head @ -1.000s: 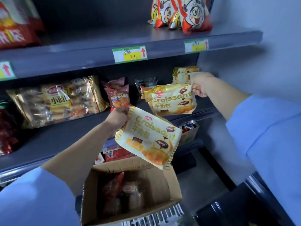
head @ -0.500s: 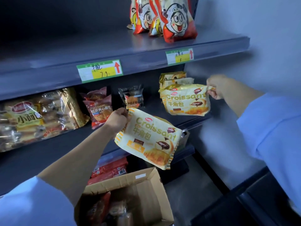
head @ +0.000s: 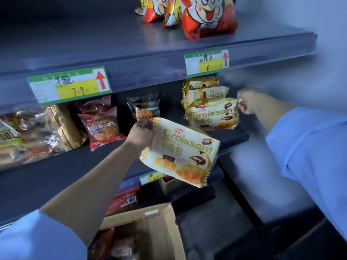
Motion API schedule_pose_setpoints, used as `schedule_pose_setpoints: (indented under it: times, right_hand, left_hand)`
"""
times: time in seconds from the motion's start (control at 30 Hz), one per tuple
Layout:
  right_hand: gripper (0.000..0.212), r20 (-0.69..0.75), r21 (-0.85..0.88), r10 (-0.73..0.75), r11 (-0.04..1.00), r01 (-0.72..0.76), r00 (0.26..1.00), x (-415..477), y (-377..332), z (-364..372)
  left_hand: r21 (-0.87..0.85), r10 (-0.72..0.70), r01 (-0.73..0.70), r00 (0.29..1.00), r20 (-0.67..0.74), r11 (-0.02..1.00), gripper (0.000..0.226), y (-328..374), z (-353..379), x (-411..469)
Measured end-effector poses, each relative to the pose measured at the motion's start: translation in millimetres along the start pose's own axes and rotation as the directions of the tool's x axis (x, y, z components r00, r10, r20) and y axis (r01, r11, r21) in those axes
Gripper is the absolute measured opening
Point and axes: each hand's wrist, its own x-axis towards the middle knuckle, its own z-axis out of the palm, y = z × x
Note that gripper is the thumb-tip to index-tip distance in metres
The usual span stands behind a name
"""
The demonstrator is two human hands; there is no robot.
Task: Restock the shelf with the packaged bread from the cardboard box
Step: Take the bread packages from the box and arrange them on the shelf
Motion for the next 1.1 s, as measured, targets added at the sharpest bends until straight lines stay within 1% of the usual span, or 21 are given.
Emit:
schedule_pose_setpoints:
  times: [0.07, 0.17, 0.27, 0.33, 0.4, 0.5, 0.6, 0.67, 0.77, 0.83, 0.87, 0.9, 0.93, 1.0, 1.07, 1.1]
  right_hand:
    - [0.023, 0.072, 0.096, 0.0, 0.995, -0.007, 0.997, 15, 2, 6]
    - [0.016, 0.172, 0.092, -0.027, 0.996, 0.011, 0.985, 25, 10, 18]
    - [0.012, 0.155, 0.146, -0.04, 0.989, 0.017, 0.987, 26, 19, 23]
    - [0.018, 0.171, 0.168, -0.087, 0.984, 0.058, 0.981, 30, 17, 26]
    - [0.025, 0.2, 0.126, -0.131, 0.986, 0.107, 0.971, 36, 15, 27]
    - [0.025, 0.185, 0.098, -0.151, 0.986, 0.134, 0.971, 48, 15, 26]
    - [0.025, 0.252, 0.084, -0.143, 0.988, 0.126, 0.957, 41, 13, 26]
    - [0.025, 0.284, 0.123, -0.15, 0.985, 0.119, 0.947, 35, 10, 25]
    - [0.02, 0.243, 0.115, -0.166, 0.983, 0.142, 0.956, 39, 7, 21]
    - [0.009, 0.195, 0.096, -0.14, 0.988, 0.123, 0.971, 39, 4, 17]
    - [0.014, 0.162, 0.085, -0.133, 0.989, 0.12, 0.978, 37, 2, 15]
    - [0.027, 0.117, 0.066, -0.129, 0.99, 0.122, 0.985, 37, 1, 12]
    - [0.035, 0.072, 0.049, -0.14, 0.989, 0.137, 0.987, 35, 0, 9]
    - [0.04, 0.012, 0.044, -0.185, 0.982, 0.184, 0.983, 37, -1, 2]
    - [0.045, 0.002, 0.068, -0.235, 0.97, 0.234, 0.972, 41, 0, -1]
    - [0.045, -0.025, 0.067, -0.247, 0.967, 0.248, 0.969, 43, 0, -1]
  left_hand:
    - [-0.042, -0.019, 0.018, 1.0, -0.02, 0.999, 0.032, -1, 8, 8]
    - [-0.089, -0.065, 0.062, 0.997, -0.034, 0.994, 0.031, -6, 19, 19]
    - [-0.124, -0.103, 0.097, 0.994, -0.041, 0.988, 0.029, -10, 31, 26]
    - [-0.141, -0.121, 0.113, 0.992, -0.047, 0.984, 0.03, -12, 41, 30]
    - [-0.156, -0.13, 0.121, 0.99, -0.051, 0.98, 0.031, -12, 51, 32]
    - [-0.191, -0.154, 0.141, 0.986, -0.06, 0.972, 0.028, -13, 63, 40]
    - [-0.258, -0.187, 0.167, 0.981, -0.055, 0.952, 0.026, -12, 75, 47]
    - [-0.31, -0.194, 0.173, 0.98, -0.04, 0.935, 0.026, -11, 83, 52]
    - [-0.358, -0.203, 0.176, 0.978, -0.041, 0.917, 0.03, -7, 96, 59]
    - [-0.378, -0.212, 0.183, 0.976, -0.038, 0.908, 0.03, -6, 105, 64]
    - [-0.382, -0.219, 0.189, 0.975, -0.037, 0.905, 0.029, -6, 110, 66]
    - [-0.383, -0.226, 0.196, 0.973, -0.035, 0.903, 0.028, -5, 115, 67]
    - [-0.385, -0.231, 0.198, 0.972, -0.04, 0.901, 0.028, -4, 120, 69]
    - [-0.393, -0.231, 0.183, 0.97, -0.079, 0.901, 0.03, -1, 128, 75]
    - [-0.4, -0.229, 0.158, 0.964, -0.136, 0.903, 0.032, 3, 137, 81]
    - [-0.401, -0.228, 0.147, 0.96, -0.162, 0.904, 0.033, 6, 142, 84]
